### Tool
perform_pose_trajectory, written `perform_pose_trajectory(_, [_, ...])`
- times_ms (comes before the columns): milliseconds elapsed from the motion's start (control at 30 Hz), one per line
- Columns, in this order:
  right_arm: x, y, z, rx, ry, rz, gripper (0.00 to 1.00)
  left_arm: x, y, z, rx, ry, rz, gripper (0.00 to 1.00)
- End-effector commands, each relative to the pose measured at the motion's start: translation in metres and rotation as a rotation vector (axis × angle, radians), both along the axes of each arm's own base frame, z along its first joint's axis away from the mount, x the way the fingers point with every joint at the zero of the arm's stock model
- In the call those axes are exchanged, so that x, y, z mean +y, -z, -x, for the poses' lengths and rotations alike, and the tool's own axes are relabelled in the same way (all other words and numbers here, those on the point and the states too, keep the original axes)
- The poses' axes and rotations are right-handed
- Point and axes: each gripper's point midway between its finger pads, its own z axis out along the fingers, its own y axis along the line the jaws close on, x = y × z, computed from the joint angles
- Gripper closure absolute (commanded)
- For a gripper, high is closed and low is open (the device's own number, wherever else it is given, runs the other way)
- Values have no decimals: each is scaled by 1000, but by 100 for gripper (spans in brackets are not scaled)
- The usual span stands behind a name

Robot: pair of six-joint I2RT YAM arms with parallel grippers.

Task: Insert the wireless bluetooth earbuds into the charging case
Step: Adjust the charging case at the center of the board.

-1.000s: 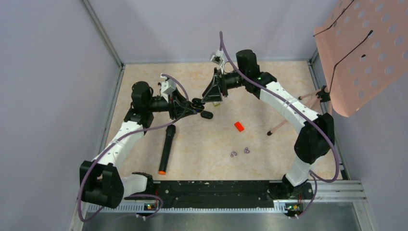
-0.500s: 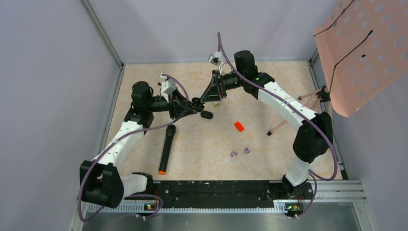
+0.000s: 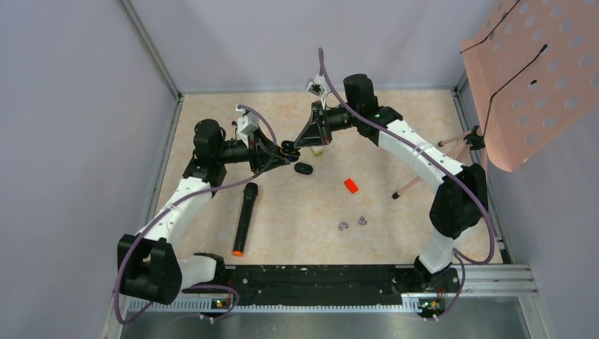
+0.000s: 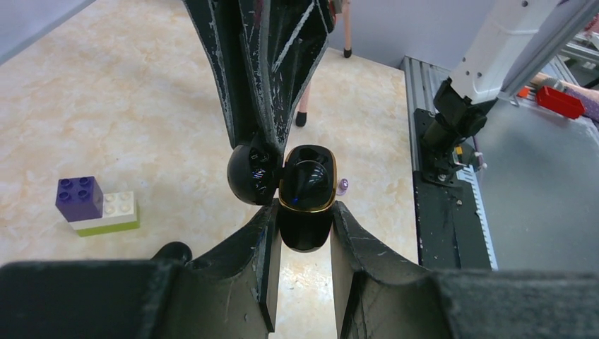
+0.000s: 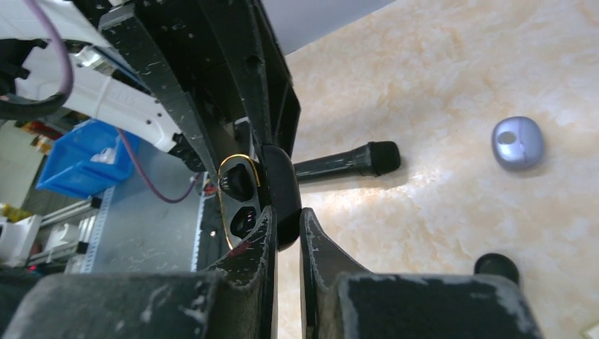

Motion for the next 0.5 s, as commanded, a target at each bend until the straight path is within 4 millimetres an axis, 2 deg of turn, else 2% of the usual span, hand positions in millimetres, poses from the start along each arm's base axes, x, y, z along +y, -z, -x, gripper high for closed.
perform_pose_trajectory(0, [4,-24,-7,-129,45,-31,100,3,-11,-25,-37,-141,13,79])
perform_pose_trajectory(100, [-3,-31,-18,-228,127,2,100,7,-6,-34,-18,-209,-1,61])
perform_pose_trajectory(167, [-11,-34,-27,-323,182,39,100,10,0,-38,10,-241,-29,27])
perform_pose_trajectory(200, [-16,-34,-32,-360,217,61,100,12,3,-38,22,-249,-47,4])
perform_pose_trajectory(233, [-21,-35,-37,-398,253,81,100,13,6,-38,31,-252,-65,1])
perform_pose_trajectory(400, [-47,-38,-60,-575,420,158,100,24,13,-35,22,-280,-147,1])
perform_pose_trajectory(467, [-58,-41,-66,-643,478,176,100,33,16,-44,14,-362,-179,1])
